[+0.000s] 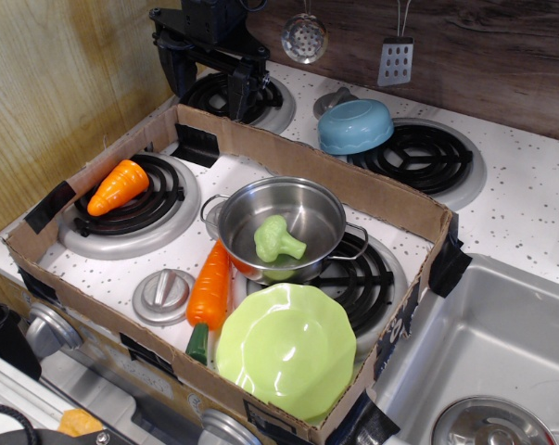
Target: Take broccoli out of pan
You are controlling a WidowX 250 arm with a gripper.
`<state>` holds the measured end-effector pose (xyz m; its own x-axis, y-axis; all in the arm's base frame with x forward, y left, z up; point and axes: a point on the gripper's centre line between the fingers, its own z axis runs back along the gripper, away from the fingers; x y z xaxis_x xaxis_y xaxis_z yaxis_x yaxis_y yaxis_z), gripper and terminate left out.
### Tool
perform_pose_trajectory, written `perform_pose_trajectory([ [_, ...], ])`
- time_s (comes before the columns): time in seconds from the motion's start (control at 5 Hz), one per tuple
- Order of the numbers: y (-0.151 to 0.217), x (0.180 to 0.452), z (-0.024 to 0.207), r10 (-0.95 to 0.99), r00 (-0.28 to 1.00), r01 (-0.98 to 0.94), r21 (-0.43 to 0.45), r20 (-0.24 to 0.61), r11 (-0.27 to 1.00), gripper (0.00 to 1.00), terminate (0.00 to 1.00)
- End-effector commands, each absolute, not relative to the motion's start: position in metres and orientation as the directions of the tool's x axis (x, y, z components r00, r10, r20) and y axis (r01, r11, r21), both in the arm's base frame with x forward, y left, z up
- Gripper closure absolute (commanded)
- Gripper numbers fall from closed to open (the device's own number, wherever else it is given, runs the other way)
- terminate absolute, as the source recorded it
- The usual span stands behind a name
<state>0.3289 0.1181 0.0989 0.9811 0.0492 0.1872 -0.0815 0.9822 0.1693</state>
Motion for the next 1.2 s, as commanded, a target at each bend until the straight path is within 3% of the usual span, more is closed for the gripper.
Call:
perform_pose_trajectory([
  [0.0, 0.118, 0.329, 0.099, 0.049, 0.981, -0.082, 0.169, 0.187, 0.982, 0.0, 0.0],
  [0.6, 0.08, 0.302, 0.127, 0.205, 0.967, -0.232, 0.182, 0.153, 0.956, 0.0, 0.0],
  [1.0, 0.038, 0.284, 0.102, 0.268, 0.95, -0.285, 0.095, 0.16, 0.954, 0.0, 0.0],
])
